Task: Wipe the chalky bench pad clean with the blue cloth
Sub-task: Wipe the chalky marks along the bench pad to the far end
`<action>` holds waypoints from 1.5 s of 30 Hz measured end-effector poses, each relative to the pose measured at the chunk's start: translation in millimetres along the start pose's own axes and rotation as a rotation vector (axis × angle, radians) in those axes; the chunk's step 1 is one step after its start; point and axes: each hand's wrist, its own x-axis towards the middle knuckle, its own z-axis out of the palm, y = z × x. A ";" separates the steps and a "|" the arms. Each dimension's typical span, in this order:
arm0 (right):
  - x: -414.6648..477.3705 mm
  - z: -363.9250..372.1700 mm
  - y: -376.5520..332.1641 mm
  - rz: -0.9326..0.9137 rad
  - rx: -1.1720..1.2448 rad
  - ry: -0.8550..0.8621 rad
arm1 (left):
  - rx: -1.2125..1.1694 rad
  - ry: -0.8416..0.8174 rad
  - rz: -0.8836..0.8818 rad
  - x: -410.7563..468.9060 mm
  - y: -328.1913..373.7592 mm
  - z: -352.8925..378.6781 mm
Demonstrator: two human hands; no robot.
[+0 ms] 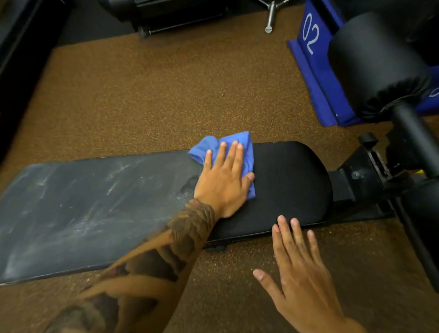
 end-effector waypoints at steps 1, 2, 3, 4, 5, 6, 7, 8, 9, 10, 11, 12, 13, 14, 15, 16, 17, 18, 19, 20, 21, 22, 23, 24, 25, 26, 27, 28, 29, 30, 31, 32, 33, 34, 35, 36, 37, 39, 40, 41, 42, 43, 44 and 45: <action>0.1 0.2 -0.5 0.006 -0.011 -0.006 | -0.016 -0.013 -0.039 5.4 -7.7 -1.8; -0.2 0.6 -0.7 0.013 -0.020 -0.012 | -0.033 -0.029 -0.076 7.4 -14.9 -3.9; -0.5 0.9 -0.7 0.018 -0.025 -0.017 | -0.049 -0.040 -0.105 5.4 -21.5 -4.6; -1.1 0.9 -0.7 0.020 -0.026 -0.021 | -0.062 -0.039 -0.123 -1.0 -27.4 -4.0; -1.6 0.4 -1.2 0.020 -0.024 -0.022 | -0.079 -0.020 -0.130 -12.3 -31.9 -2.8; -2.0 -0.3 -1.5 0.020 -0.019 -0.023 | -0.101 0.018 -0.127 -26.3 -33.9 -1.1; -2.4 -1.4 -1.5 0.021 -0.014 -0.022 | -0.119 0.057 -0.113 -41.4 -32.3 0.2; -2.3 -2.2 -1.5 0.020 -0.008 -0.022 | -0.128 0.079 -0.088 -54.6 -28.1 2.2; -2.3 -2.7 -1.5 0.018 -0.004 -0.022 | -0.129 0.082 -0.056 -63.9 -21.8 4.7; -2.3 -3.1 -1.5 0.014 -0.001 -0.023 | -0.122 0.074 -0.026 -68.4 -13.9 7.1; -2.5 -3.1 -1.2 0.010 0.000 -0.025 | -0.108 0.063 -0.002 -68.6 -5.2 8.6; -2.5 -3.0 -0.9 0.008 -0.001 -0.027 | -0.091 0.056 0.017 -64.9 3.7 8.9; -2.5 -2.7 -0.8 0.009 -0.003 -0.027 | -0.080 0.049 0.033 -57.8 12.0 8.8; -2.4 -2.5 -0.7 0.011 -0.006 -0.024 | -0.077 0.037 0.045 -48.2 19.1 8.0; -2.1 -2.1 -0.5 0.013 -0.008 -0.022 | -0.079 0.029 0.052 -37.5 24.5 5.8; -1.9 -1.4 -0.2 0.013 -0.008 -0.020 | -0.086 0.028 0.053 -26.4 28.1 4.2; -1.7 -1.0 -0.2 0.013 -0.006 -0.017 | -0.091 0.028 0.047 -16.3 29.6 1.9; -1.6 -0.6 -0.5 0.012 -0.005 -0.013 | -0.086 0.028 0.040 -7.2 28.7 0.0; -1.7 -0.4 -0.8 0.012 -0.007 -0.010 | -0.072 0.030 0.031 0.5 25.8 -2.2; -1.8 -0.3 -1.1 0.014 -0.010 -0.008 | -0.056 0.033 0.014 6.6 20.7 -3.1; -1.9 -0.1 -1.2 0.016 -0.012 -0.008 | -0.047 0.032 -0.015 10.5 14.3 -4.0; -2.0 0.2 -0.8 0.017 -0.013 -0.009 | -0.049 0.028 -0.058 12.8 7.3 -4.2; -1.9 0.5 0.1 0.017 -0.013 -0.012 | -0.056 0.028 -0.103 13.1 0.2 -3.2; -1.9 0.6 0.9 0.016 -0.012 -0.015 | -0.059 0.033 -0.137 10.7 -6.1 -0.4; -2.0 0.6 1.6 0.015 -0.010 -0.017 | -0.065 0.054 -0.156 4.7 -10.3 1.5; -2.3 0.3 2.0 0.014 -0.007 -0.019 | -0.082 0.090 -0.161 -3.9 -11.9 3.3; -2.3 0.0 2.4 0.013 -0.002 -0.018 | -0.102 0.134 -0.156 -13.8 -11.3 5.0; -2.2 -0.2 2.9 0.011 0.002 -0.017 | -0.120 0.171 -0.143 -23.8 -8.2 7.9; -1.9 -0.2 3.4 0.007 0.007 -0.015 | -0.128 0.189 -0.126 -33.1 -2.3 11.0; -1.7 -0.3 3.9 0.004 0.013 -0.013 | -0.128 0.196 -0.107 -41.0 5.4 13.6; -1.7 -0.3 4.5 0.002 0.018 -0.011 | -0.125 0.198 -0.086 -46.5 13.5 15.5; -1.8 -0.5 4.8 0.002 0.023 -0.009 | -0.126 0.198 -0.063 -48.2 20.4 16.5; -1.9 -0.7 4.7 0.003 0.025 -0.009 | -0.129 0.194 -0.034 -46.8 25.2 16.4; -1.9 -0.8 4.2 0.005 0.025 -0.008 | -0.138 0.191 0.001 -42.4 27.7 16.2; -1.9 -0.8 3.8 0.006 0.025 -0.008 | -0.150 0.189 0.044 -36.3 28.6 15.2; -1.8 -0.8 3.3 0.009 0.027 -0.006 | -0.165 0.192 0.086 -29.2 29.0 12.9; -1.5 -0.5 2.9 0.012 0.028 -0.002 | -0.179 0.204 0.117 -21.7 29.8 7.6; -1.3 0.1 2.1 0.015 0.031 0.004 | -0.239 0.232 0.135 -9.4 35.6 -9.4; -1.3 0.5 1.8 0.013 0.035 0.006 | -0.280 0.267 0.127 -5.9 41.4 -20.2; -1.4 1.1 1.6 0.011 0.039 0.008 | -0.312 0.316 0.121 -4.2 48.8 -31.4; -1.6 1.7 1.4 0.009 0.040 0.010 | -0.331 0.367 0.122 -4.4 56.4 -40.1; -1.7 2.2 1.3 0.007 0.042 0.011 | -0.333 0.412 0.123 -6.5 62.8 -44.8; -1.6 2.3 1.2 0.007 0.044 0.011 | -0.310 0.437 0.127 -9.2 66.8 -44.4; -1.5 2.1 1.0 0.010 0.046 0.012 | -0.256 0.440 0.118 -13.0 67.1 -41.1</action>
